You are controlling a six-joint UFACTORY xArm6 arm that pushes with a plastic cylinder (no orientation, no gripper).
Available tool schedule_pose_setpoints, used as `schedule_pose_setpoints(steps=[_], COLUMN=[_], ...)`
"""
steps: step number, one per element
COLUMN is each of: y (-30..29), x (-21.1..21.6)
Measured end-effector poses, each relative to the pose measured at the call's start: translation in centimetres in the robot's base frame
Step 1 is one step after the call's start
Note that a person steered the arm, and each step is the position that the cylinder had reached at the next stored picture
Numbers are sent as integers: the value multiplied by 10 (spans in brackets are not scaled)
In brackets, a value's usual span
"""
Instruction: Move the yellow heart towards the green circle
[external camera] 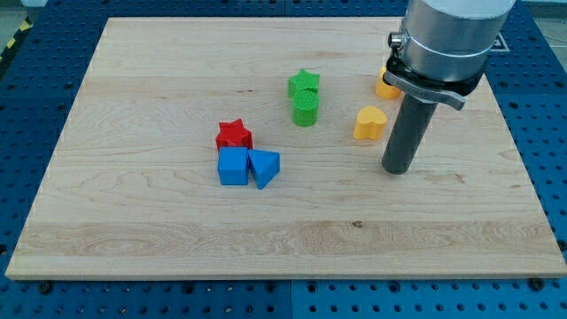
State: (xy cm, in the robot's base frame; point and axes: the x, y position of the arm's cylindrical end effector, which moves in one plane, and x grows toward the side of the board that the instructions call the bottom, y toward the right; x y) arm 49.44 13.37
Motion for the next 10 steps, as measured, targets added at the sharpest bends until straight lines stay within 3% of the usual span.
schedule_pose_setpoints(steps=[8, 10], y=[-2, 22], x=[-32, -33])
